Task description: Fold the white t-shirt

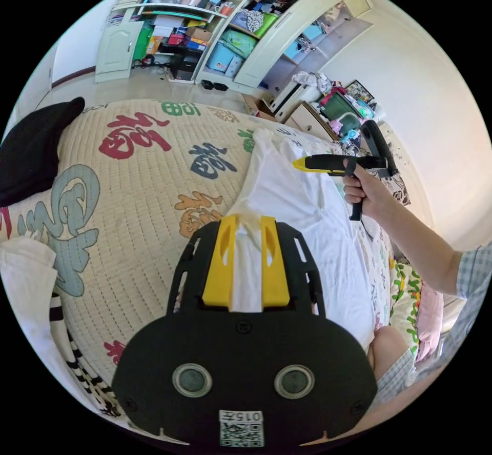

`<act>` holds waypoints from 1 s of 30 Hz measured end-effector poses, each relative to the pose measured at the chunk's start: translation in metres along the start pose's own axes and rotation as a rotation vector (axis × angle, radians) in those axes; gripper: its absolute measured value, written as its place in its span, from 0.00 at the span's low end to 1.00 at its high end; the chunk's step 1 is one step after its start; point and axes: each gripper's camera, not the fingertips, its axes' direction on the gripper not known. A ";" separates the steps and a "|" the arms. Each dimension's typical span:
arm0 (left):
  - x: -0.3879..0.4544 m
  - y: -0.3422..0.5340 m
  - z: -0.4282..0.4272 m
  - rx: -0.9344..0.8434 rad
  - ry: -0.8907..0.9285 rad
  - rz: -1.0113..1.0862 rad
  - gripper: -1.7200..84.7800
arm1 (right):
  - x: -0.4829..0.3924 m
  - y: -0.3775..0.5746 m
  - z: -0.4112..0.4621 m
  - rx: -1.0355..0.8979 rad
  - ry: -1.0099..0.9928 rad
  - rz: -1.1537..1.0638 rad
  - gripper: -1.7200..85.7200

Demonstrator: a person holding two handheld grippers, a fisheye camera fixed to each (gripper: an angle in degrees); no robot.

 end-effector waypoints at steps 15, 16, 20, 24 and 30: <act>0.014 -0.026 -0.016 0.049 0.002 0.140 0.12 | 0.006 0.026 -0.078 0.092 0.136 -0.013 0.11; 0.016 -0.036 -0.012 0.042 0.014 0.167 0.12 | 0.015 0.033 -0.087 0.100 0.176 0.012 0.11; 0.033 -0.114 0.051 -0.025 -0.006 0.259 0.14 | 0.078 0.071 -0.119 0.056 0.387 0.267 0.13; 0.050 -0.176 0.121 -0.150 0.013 0.232 0.14 | 0.100 0.091 -0.123 0.050 0.287 0.359 0.15; 0.057 -0.178 0.172 -0.315 -0.126 0.226 0.04 | 0.083 0.114 -0.119 -0.040 0.392 0.325 0.07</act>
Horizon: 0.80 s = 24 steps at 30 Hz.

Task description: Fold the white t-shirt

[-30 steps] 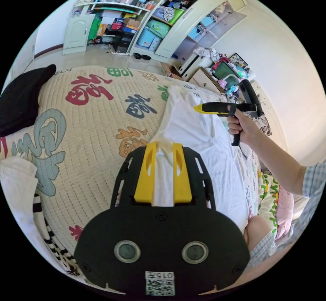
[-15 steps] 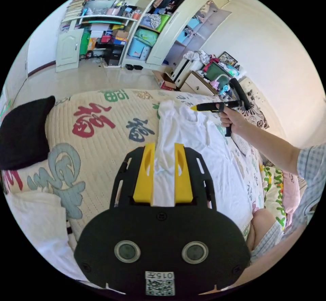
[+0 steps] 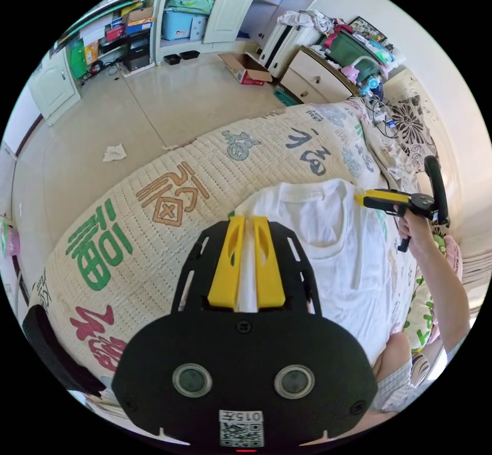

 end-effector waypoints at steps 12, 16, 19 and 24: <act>0.029 0.105 -0.091 0.344 0.115 0.218 0.02 | 0.051 0.155 -0.125 0.306 -0.314 -0.003 0.03; 0.045 0.199 -0.132 0.440 0.167 0.313 0.02 | 0.037 0.241 -0.167 0.379 -0.394 -0.096 0.03; 0.053 0.292 -0.151 0.434 0.243 0.346 0.02 | 0.019 0.327 -0.183 0.365 -0.466 -0.175 0.04; 0.086 0.450 -0.134 0.243 0.283 0.343 0.02 | -0.030 0.487 -0.156 0.141 -0.463 -0.289 0.03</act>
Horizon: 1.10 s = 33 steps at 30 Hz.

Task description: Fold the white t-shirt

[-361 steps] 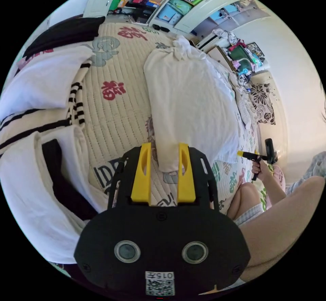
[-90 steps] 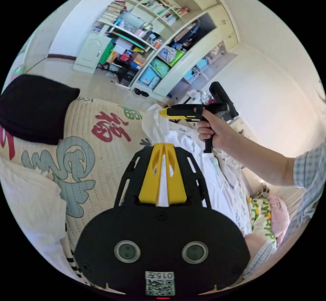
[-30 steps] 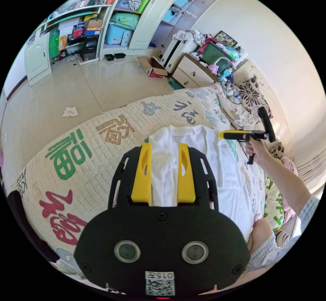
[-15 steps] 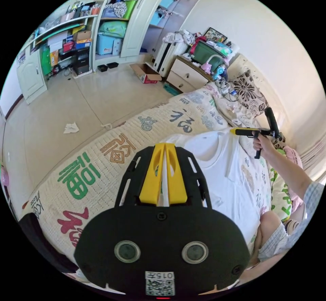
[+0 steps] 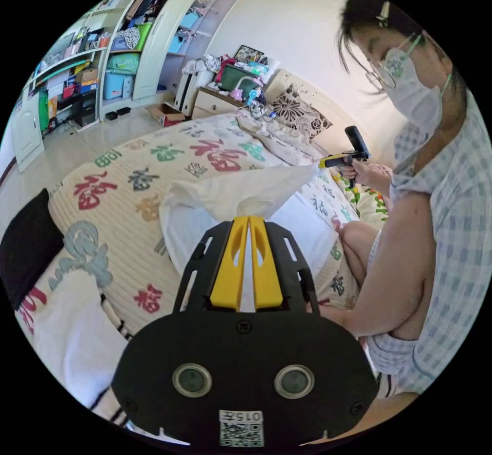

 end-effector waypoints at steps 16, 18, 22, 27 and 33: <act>0.146 0.188 0.111 -0.508 -0.256 0.080 0.02 | -0.086 0.201 0.141 -0.399 0.172 -0.037 0.04; 0.157 0.206 0.113 -0.500 -0.285 0.056 0.03 | -0.091 0.213 0.147 -0.386 0.188 -0.034 0.06; 0.164 0.215 0.105 -0.343 -0.205 -0.078 0.08 | -0.105 0.227 0.144 -0.304 0.244 -0.005 0.08; 0.212 0.193 0.141 -0.377 -0.185 0.039 0.11 | -0.144 0.240 0.156 -0.294 0.404 -0.082 0.10; 0.303 0.183 0.224 -0.661 -0.517 0.507 0.11 | -0.148 0.259 0.157 -0.247 0.439 -0.025 0.10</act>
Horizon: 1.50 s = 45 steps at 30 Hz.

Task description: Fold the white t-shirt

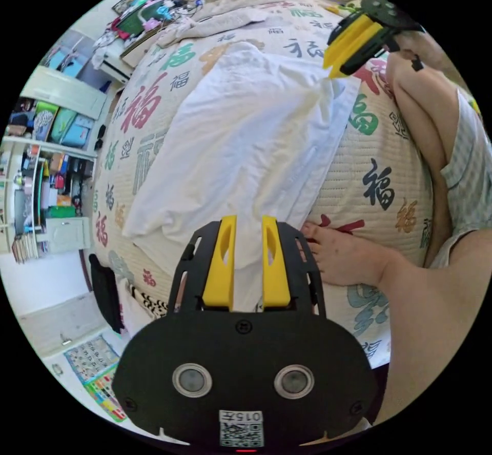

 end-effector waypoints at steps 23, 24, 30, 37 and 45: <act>0.057 0.034 0.003 -0.154 -0.132 0.095 0.02 | 0.013 -0.013 0.058 -0.077 -0.136 -0.095 0.02; 0.049 0.041 -0.008 -0.130 -0.097 0.059 0.02 | 0.014 -0.014 0.053 -0.067 -0.128 -0.110 0.02; 0.011 0.068 -0.014 -0.083 0.022 -0.085 0.03 | 0.031 -0.035 0.095 -0.218 -0.138 -0.067 0.04; -0.130 0.140 -0.070 0.193 0.561 -0.446 0.09 | 0.129 -0.053 0.041 -0.029 -0.415 0.179 0.09; -0.325 0.177 -0.037 0.472 0.600 -1.065 0.11 | 0.278 -0.131 0.054 0.180 -0.340 0.556 0.14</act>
